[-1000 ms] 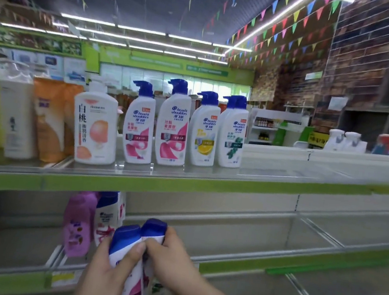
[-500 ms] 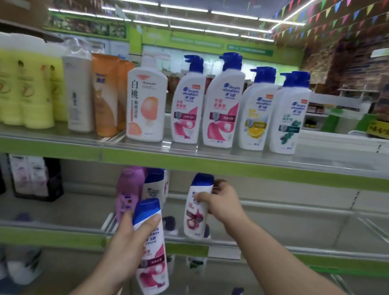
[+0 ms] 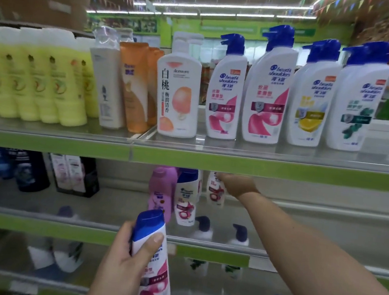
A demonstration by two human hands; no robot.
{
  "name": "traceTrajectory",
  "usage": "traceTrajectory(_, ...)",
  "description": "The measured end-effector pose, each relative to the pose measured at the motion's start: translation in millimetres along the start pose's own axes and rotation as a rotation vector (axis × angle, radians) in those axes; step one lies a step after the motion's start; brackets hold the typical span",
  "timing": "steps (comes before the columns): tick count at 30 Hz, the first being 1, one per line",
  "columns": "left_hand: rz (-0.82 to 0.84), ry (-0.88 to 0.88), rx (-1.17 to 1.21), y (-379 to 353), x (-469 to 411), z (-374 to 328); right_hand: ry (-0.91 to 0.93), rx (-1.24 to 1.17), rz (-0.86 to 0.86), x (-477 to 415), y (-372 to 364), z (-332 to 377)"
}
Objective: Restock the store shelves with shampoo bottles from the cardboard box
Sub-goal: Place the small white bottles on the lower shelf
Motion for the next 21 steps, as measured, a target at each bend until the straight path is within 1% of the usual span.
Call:
traceTrajectory(1, -0.008, 0.001, -0.003, 3, 0, 1, 0.009, -0.039, 0.052, -4, -4, 1)
traceTrajectory(3, -0.032, 0.013, 0.009, 12, -1, 5, 0.023, -0.123, 0.075, -14, -10, 3)
traceTrajectory(7, -0.056, 0.025, -0.004, 25, -2, 13, 0.001, -0.143, -0.044, -40, -17, -3)
traceTrajectory(8, -0.063, 0.032, 0.001, 27, -3, 15, -0.018, -0.186, -0.062, -48, -19, -7)
traceTrajectory(12, -0.063, 0.045, 0.002, 30, -7, 21, -0.074, -0.307, -0.073, -59, -26, -16)
traceTrajectory(21, -0.054, 0.05, 0.012, 23, -13, 24, -0.027, -0.307, -0.09, -66, -27, -7)
Point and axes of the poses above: each hand's wrist, its own x-axis away from the middle knuckle, its own y-axis out of the back of the hand, z = x × y, the point moved 10 cm from there along -x, towards the middle knuckle, and after that the axes turned 4 degrees about x, right-handed, at the moved point
